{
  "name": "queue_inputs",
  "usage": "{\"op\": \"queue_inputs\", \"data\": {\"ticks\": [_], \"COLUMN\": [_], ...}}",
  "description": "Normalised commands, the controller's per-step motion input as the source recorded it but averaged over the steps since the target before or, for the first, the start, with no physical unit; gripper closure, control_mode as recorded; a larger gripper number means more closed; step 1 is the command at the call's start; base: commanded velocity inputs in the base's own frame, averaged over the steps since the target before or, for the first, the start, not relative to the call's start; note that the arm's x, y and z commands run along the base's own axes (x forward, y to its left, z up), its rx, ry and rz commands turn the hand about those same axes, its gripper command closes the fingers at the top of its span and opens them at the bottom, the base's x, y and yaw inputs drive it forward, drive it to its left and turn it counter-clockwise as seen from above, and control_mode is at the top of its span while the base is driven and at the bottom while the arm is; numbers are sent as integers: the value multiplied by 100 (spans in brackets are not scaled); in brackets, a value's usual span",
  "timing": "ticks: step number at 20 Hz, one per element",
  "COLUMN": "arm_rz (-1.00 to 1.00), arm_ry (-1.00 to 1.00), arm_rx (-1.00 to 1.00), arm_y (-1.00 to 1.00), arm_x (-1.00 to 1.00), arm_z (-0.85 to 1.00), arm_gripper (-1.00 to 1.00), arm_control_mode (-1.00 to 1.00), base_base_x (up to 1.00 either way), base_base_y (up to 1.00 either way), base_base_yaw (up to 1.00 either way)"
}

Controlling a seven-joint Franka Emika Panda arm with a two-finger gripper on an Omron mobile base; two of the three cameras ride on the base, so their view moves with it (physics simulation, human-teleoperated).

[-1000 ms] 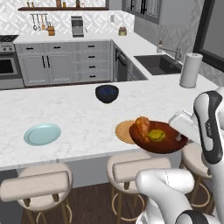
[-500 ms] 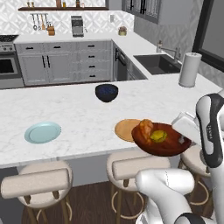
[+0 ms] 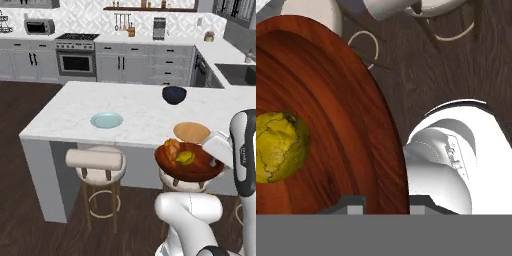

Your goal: Pick the chicken drumstick and lemon from their plates and place them in the bowl. Then put the bowl in the fridge.

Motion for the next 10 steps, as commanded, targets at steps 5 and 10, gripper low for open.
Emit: {"op": "queue_inputs", "data": {"ticks": [5,10], "arm_rz": [0,0], "arm_ry": [0,0], "arm_rx": [0,0], "arm_y": [0,0], "arm_x": [0,0], "arm_z": [0,0], "arm_gripper": [100,100], "arm_control_mode": [100,100], "base_base_x": [-12,70], "base_base_y": [9,65], "base_base_yaw": [100,50]}}
